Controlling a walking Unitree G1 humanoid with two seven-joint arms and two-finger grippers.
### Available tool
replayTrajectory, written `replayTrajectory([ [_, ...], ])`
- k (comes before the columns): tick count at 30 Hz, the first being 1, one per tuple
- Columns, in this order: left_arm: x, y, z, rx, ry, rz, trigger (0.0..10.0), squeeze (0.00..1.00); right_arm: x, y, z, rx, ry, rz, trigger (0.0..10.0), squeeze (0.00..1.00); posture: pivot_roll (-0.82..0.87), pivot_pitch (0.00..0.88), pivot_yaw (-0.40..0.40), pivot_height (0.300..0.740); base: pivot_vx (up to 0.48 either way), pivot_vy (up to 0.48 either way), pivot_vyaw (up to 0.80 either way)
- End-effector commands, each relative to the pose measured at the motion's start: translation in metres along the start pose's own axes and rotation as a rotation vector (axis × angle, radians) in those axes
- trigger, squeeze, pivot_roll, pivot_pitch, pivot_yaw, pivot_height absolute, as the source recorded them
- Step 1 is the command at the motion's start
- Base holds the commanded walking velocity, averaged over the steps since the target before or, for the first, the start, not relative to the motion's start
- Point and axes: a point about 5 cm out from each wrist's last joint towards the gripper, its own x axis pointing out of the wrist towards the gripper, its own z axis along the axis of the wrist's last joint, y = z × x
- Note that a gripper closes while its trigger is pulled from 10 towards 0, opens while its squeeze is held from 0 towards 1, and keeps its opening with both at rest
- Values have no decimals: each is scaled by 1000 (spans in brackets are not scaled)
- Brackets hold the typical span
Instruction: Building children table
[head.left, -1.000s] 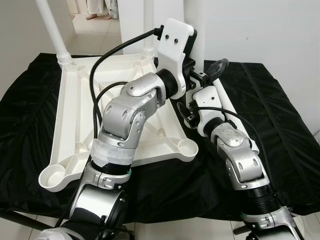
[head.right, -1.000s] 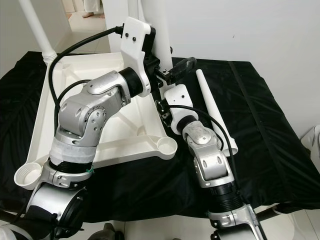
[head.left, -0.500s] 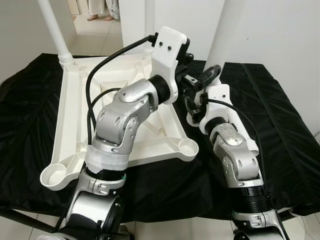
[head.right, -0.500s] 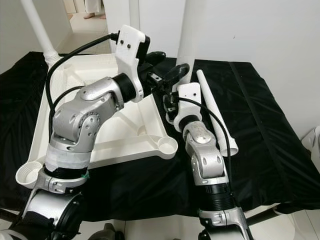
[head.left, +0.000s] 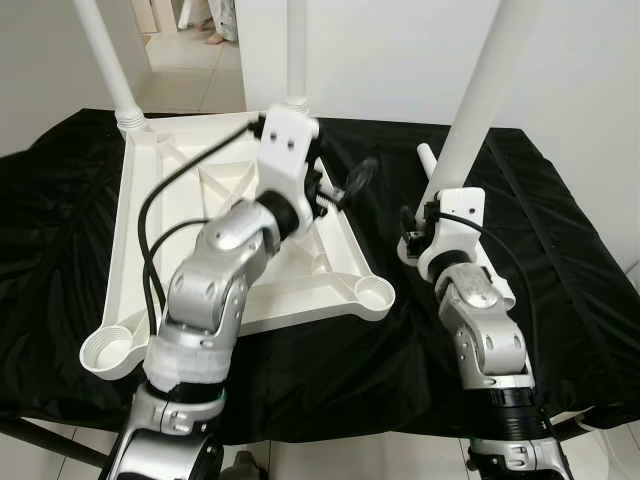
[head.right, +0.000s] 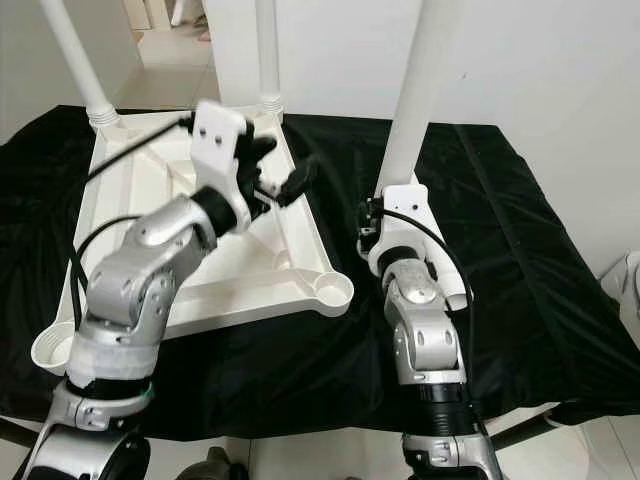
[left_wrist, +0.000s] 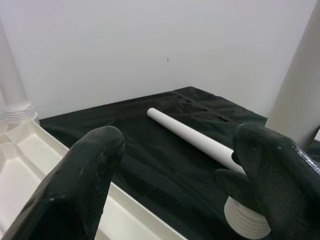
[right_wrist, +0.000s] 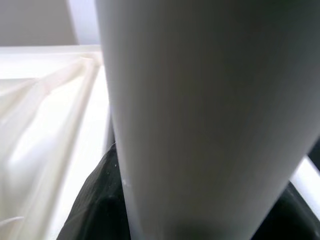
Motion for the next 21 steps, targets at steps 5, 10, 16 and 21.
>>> replayTrajectory([
  [5,-16,-8,-32,67,83,11,10000,0,-1,4,10,31,-67,31,10000,0,81,13,-14,740,0,0,0],
  [10,-26,-16,-54,158,155,-79,10000,0,1,6,12,28,-80,40,10000,0,87,14,-15,740,0,0,0],
  [16,-36,-20,-80,228,261,-152,10000,0,3,6,14,27,-91,44,10000,0,88,15,-15,740,0,0,0],
  [21,-40,-23,-95,262,337,-202,10000,0,4,6,17,25,-101,45,10000,0,86,14,-12,740,0,0,0],
])
